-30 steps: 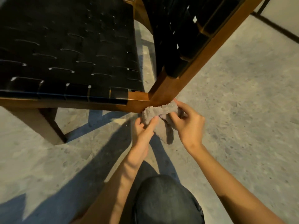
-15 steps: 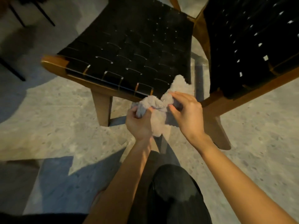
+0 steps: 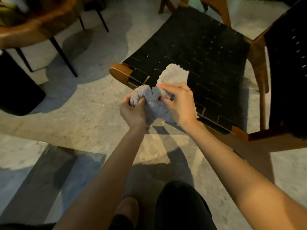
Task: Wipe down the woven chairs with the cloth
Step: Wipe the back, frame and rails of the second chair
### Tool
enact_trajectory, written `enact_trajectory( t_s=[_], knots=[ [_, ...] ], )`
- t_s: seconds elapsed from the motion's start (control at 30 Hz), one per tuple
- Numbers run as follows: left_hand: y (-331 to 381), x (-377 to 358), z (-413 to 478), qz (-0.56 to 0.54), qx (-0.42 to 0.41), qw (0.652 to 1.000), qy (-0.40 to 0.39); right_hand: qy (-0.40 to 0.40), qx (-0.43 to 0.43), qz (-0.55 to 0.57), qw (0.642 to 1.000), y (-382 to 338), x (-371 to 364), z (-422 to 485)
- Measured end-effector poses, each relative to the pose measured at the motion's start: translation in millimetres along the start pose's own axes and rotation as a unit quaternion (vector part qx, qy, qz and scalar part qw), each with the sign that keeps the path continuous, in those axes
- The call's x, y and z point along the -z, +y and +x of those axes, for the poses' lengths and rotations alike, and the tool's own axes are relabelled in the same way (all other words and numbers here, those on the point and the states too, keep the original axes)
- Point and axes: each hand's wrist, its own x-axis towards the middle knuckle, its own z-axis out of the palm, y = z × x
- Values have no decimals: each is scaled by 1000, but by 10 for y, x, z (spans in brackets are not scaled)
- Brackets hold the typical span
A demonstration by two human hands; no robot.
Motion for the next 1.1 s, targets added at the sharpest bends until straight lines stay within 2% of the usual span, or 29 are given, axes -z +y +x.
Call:
enact_trajectory(
  t_s=[0.1,0.17,0.23,0.33,0.5,0.57,0.67,0.77,0.83,0.93,1.03,1.1],
  knots=[
    [133,131,291,-5,-33,999,8,-24,3,62,998,-201,-176,262],
    [197,201,421,7,-52,999,13,-44,6,63,997,-274,-289,384],
    [260,283,541,-5,-73,997,27,-19,9,51,998,-337,-447,432],
    [346,366,636,-10,-124,992,25,27,-32,76,996,-422,-615,384],
    [378,517,746,96,-171,979,-56,96,-26,50,994,-411,-591,54],
    [352,605,777,163,-177,965,-107,85,-59,73,992,-383,-593,-185],
    [210,700,753,288,-230,917,-153,43,-145,132,980,-278,-653,-515],
    [6,723,707,331,-194,911,-152,35,-259,229,938,-238,-743,-718],
    [-155,687,673,350,-170,908,-154,52,-306,234,921,-217,-841,-795],
    [-337,588,660,282,-119,935,-178,84,-340,257,901,-131,-991,-829],
    [-422,450,666,173,-69,967,-173,159,-358,286,875,-27,-1139,-740],
    [-454,333,643,98,-64,979,-168,231,-387,313,836,-5,-1221,-594]
  ],
)
